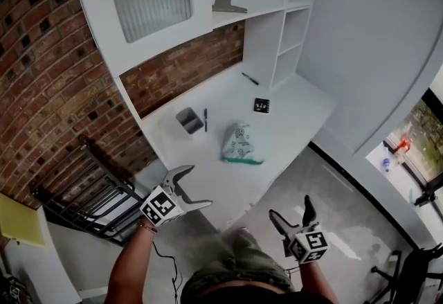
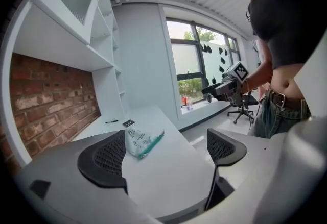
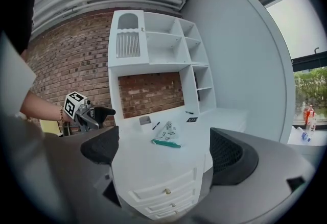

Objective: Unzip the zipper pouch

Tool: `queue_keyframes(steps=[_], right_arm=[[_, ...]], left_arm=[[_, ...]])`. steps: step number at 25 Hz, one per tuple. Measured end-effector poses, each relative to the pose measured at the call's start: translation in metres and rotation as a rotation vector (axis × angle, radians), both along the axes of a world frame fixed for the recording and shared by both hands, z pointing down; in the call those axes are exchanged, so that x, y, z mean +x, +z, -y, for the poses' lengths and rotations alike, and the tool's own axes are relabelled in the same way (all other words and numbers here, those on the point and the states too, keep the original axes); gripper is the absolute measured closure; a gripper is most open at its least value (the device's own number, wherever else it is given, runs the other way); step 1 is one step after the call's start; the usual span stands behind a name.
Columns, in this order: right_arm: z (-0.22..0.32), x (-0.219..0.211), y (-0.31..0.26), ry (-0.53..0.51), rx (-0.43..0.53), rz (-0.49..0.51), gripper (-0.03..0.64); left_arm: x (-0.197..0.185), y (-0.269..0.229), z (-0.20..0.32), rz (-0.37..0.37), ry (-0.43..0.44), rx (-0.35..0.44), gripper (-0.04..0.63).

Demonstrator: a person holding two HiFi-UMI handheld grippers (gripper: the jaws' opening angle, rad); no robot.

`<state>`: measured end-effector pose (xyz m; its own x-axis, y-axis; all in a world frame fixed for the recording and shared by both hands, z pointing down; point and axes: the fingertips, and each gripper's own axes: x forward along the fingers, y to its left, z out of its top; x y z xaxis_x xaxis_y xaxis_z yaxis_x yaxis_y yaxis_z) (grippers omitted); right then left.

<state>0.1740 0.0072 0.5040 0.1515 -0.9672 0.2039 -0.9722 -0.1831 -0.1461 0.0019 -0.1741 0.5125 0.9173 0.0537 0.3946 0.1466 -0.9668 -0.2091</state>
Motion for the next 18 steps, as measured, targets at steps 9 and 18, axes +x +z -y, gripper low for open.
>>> queue_keyframes(steps=[9,18], right_arm=[[0.049,0.044,0.005,-0.050,-0.023,-0.011,0.067],[0.092,0.081,0.015,-0.093,-0.050,0.006,0.071]], left_arm=[[0.067,0.051,0.051,0.160,0.109,0.013,0.193],[0.110,0.128,0.102,0.392,0.189,0.069,0.279]])
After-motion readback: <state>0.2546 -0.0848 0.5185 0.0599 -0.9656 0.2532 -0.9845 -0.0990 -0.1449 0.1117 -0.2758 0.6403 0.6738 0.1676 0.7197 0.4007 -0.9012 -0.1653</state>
